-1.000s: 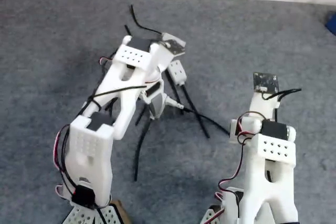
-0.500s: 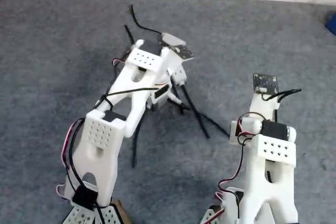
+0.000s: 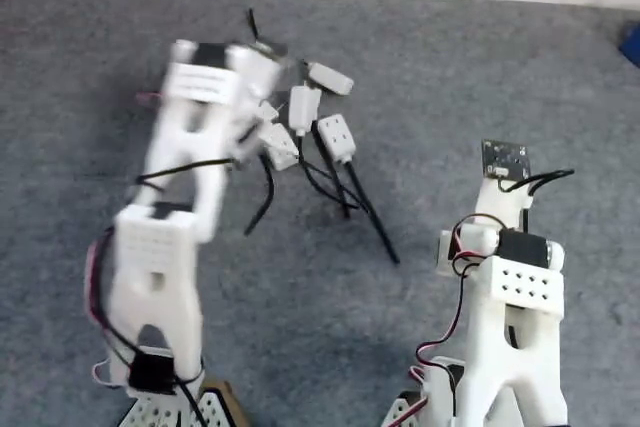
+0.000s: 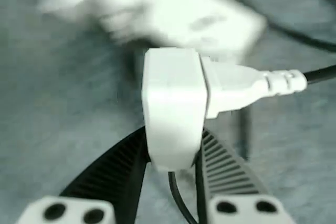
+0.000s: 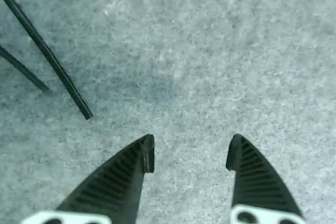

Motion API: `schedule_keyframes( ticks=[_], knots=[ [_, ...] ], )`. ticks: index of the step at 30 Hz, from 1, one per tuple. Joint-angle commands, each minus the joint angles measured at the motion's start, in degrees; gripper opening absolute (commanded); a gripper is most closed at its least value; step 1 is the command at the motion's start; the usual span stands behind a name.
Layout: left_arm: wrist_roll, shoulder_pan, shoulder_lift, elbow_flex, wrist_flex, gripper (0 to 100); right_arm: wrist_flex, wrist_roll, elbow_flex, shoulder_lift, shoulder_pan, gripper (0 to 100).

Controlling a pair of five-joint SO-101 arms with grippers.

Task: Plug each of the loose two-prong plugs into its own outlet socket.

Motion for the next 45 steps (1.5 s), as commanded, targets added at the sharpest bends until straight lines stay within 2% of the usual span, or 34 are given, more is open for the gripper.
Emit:
schedule_keyframes(
  ticks=[1,7,12,20,30,35,38,41,44,45],
  knots=[
    [-0.4,-8.7,-9.8,-2.1,1.1,8,0.0,0.8,-3.1,-1.1,0.6,22.4],
    [-4.6,-22.6,-15.6,-2.2,0.5,8,-0.1,0.8,-3.1,-1.1,0.6,22.4],
    [-5.2,-33.8,-15.2,-1.7,-5.9,8,-0.1,0.8,-2.7,-1.1,-1.0,22.4],
    [-5.3,-43.3,-4.4,-2.2,-19.3,10,0.2,0.8,-2.6,-1.1,-3.4,22.4],
    [-5.2,-47.8,5.9,-16.0,-22.2,15,0.2,0.8,-2.5,-1.1,-3.4,22.4],
    [-5.1,-50.0,11.2,-25.3,-22.2,32,0.2,0.8,-2.4,-1.1,-3.4,22.4],
    [-5.3,-49.6,13.1,-29.4,-21.6,39,0.2,0.8,-2.4,-1.1,-3.5,22.4],
    [-4.9,-46.1,13.0,-32.0,-13.0,39,0.2,0.8,-2.4,-1.0,-3.5,22.4],
    [-3.7,-37.3,11.7,-34.4,2.6,39,0.2,0.5,-2.4,-1.0,-3.5,22.4],
    [-1.0,-34.4,11.0,-33.3,2.9,38,0.2,0.4,-2.4,-1.0,-3.5,22.4]
  ],
)
